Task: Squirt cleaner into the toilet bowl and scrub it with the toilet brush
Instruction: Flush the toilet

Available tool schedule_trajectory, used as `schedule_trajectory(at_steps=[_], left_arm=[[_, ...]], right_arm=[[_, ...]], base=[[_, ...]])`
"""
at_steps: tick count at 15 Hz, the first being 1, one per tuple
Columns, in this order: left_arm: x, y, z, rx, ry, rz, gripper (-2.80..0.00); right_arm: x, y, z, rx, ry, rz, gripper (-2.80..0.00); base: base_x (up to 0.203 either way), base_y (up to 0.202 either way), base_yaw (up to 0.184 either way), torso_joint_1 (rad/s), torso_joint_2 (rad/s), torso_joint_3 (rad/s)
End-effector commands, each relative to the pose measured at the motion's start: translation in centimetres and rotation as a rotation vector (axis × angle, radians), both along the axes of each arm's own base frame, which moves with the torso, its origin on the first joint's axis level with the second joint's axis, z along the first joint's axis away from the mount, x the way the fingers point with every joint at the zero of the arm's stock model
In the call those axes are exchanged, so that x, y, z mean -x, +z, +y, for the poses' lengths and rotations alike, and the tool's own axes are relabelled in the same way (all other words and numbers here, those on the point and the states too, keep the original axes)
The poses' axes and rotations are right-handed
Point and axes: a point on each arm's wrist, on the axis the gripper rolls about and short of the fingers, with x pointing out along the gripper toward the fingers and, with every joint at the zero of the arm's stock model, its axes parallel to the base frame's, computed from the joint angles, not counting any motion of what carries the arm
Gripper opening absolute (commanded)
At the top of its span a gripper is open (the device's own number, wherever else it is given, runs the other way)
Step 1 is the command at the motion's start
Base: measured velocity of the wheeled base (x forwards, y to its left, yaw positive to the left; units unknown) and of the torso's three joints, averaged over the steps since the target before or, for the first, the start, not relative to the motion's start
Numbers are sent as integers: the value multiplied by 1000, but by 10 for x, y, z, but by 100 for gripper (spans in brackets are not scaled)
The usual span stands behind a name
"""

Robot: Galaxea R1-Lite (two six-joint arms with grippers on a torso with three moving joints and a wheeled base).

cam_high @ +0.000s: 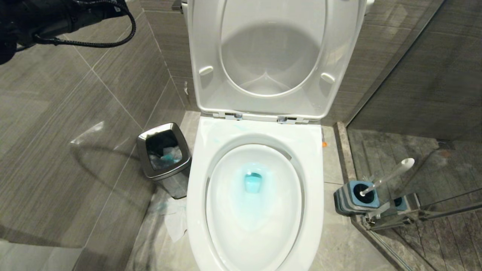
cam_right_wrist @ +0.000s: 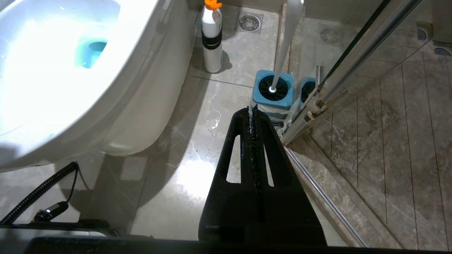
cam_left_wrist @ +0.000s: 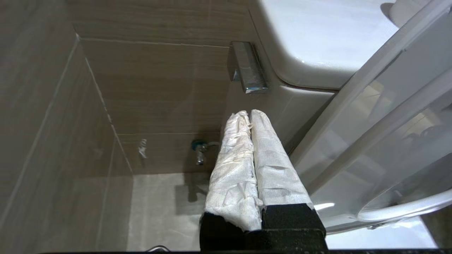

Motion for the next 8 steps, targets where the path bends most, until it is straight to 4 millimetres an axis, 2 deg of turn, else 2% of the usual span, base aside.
schedule_trajectory(at_steps=[1,8], left_arm=[[6,5,2,-11,11,-19,-280],[7,6,0,-28,16,-32,-280]], right_arm=[[0,0,0,0,0,2,-280],[0,0,0,0,0,2,-280]], base=[[0,0,0,0,0,0],[0,0,0,0,0,0]])
